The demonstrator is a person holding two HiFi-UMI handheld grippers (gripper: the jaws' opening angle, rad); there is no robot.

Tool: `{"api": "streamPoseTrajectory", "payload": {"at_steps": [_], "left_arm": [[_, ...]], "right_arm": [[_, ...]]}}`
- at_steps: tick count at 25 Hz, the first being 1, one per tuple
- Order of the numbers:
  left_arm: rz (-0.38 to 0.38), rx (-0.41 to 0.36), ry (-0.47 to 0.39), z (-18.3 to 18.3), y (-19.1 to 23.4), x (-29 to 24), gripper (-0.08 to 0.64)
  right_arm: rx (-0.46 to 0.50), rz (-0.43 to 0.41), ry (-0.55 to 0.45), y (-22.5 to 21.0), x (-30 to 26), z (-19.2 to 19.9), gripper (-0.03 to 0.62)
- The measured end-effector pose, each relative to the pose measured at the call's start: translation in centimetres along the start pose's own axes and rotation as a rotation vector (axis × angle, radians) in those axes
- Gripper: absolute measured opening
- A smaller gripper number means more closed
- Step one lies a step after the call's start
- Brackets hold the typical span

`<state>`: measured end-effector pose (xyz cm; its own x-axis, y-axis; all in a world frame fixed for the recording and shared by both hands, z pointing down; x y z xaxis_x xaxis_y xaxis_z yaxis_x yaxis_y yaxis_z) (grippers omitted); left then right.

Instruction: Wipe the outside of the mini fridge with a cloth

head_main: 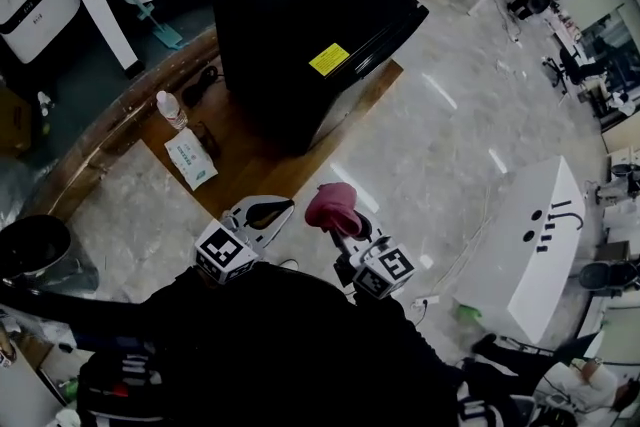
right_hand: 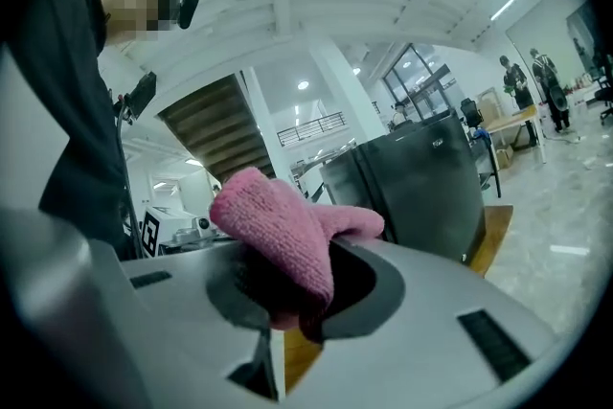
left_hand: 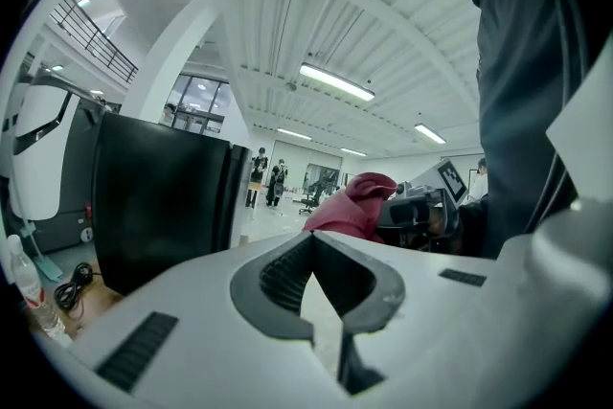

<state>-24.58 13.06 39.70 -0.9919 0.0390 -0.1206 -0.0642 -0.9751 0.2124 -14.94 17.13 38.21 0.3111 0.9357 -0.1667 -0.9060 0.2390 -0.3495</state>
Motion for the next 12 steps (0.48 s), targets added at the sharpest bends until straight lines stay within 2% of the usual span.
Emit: {"api": "streamPoseTrajectory", "payload": {"at_steps": [4, 7, 12], "left_arm": [[-0.025, 0.013, -0.016, -1.0, -1.3, 0.4, 0.003], [-0.036, -0.011, -0.009, -0.8, -1.7, 0.6, 0.003], [-0.047, -0.025, -0.006, -0.8, -3.8, 1.0, 0.003]], "right_arm": [[-0.002, -0.051, -0.054, 1.1, -0.1, -1.3, 0.080], [0.031, -0.049, -0.025, 0.9, 0.5, -0.7, 0.080], [0.045, -0.062, -0.041, 2.3, 2.8, -0.8, 0.080]]}}
Point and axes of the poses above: the fingertips, and each gripper's own axes: x backward along the fingers, y to its left, z out of its underside, the point moved 2 cm from there along x, backward along the fingers, and after that the axes turned 4 degrees about z, right-handed, at the moved point
